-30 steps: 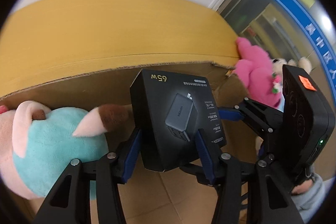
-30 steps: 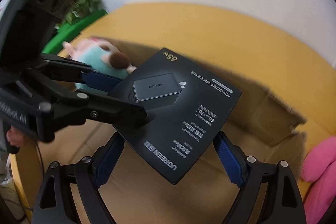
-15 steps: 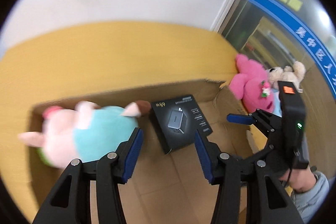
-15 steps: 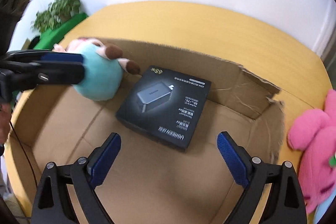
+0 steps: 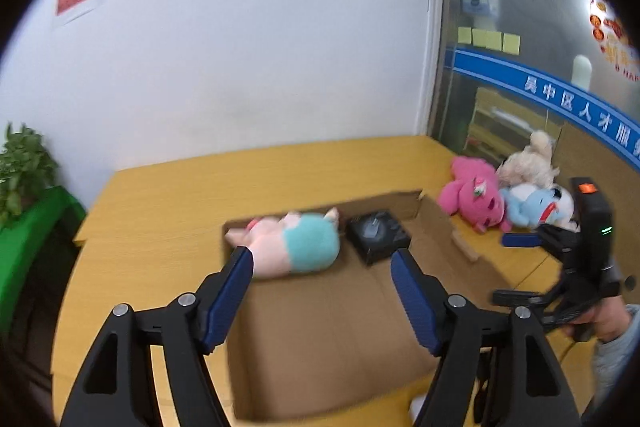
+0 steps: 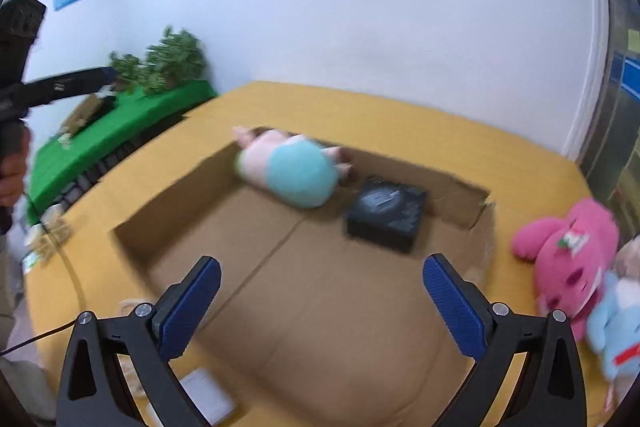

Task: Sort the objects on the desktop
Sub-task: 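Close both grippers on the black sunglasses on the table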

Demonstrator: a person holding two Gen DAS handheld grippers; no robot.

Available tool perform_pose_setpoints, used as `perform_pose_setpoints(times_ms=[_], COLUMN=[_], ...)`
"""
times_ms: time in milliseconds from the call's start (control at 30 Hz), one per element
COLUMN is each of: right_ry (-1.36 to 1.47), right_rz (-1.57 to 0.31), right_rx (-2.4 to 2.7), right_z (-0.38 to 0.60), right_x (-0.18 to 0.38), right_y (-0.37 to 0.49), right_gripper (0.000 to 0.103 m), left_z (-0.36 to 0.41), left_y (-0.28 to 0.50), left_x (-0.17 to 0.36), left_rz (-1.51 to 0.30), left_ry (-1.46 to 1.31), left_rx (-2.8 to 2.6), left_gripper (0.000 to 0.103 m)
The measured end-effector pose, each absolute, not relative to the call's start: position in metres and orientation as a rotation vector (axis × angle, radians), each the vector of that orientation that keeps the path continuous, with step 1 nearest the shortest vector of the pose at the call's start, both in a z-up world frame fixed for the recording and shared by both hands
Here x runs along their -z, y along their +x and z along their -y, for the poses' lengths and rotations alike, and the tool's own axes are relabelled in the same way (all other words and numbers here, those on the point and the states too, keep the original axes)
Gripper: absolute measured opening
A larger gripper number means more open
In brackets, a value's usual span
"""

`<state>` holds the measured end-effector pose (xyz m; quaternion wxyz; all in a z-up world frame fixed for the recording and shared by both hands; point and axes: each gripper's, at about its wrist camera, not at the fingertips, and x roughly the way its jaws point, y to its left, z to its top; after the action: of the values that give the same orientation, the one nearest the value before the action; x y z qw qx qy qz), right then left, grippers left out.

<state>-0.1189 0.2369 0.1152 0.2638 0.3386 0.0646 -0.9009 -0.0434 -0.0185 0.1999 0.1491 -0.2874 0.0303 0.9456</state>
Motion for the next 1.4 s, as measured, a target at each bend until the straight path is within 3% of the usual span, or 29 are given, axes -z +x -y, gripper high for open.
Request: perform_pose_setpoints(times_ms=[233,533,767,833,967,1133,1400], right_ry=[0.897,1.266,1.387,1.408,1.401,1.379,1.353], right_rz=[-0.069,0.144,0.079,0.025,-0.054,0.004,0.050], right_rx=[2.426,2.422,2.453,2.463,2.483,2.511,2.526], right_z=[-0.241,-0.248,-0.233,-0.227,-0.229,-0.250,-0.262], right_x=[-0.087,0.010,0.040,0.049,0.057,0.059,0.059], right_y=[-0.027,0.002,0.003,0.002,0.007,0.012,0.025], right_gripper=[0.103,0.103,0.100,0.086,0.069,0.040,0.032], left_z=[0.021,-0.015,-0.038,-0.041,-0.049,-0.073,-0.133], left_y=[0.020,0.041,0.041,0.038,0.032,0.020,-0.011], left_x=[-0.143,-0.075,-0.052,-0.047,-0.040,-0.034,0.001], left_rz=[0.032,0.174,0.176,0.195,0.213,0.219,0.211], left_ry=[-0.962,-1.114,-1.159,-1.183,-1.222,-1.233,-1.367], left_rx=[-2.641,-2.456,-2.374,-2.347,-2.306,-2.229,-2.025], left_gripper=[0.072,0.072,0.072,0.072,0.072,0.071,0.070])
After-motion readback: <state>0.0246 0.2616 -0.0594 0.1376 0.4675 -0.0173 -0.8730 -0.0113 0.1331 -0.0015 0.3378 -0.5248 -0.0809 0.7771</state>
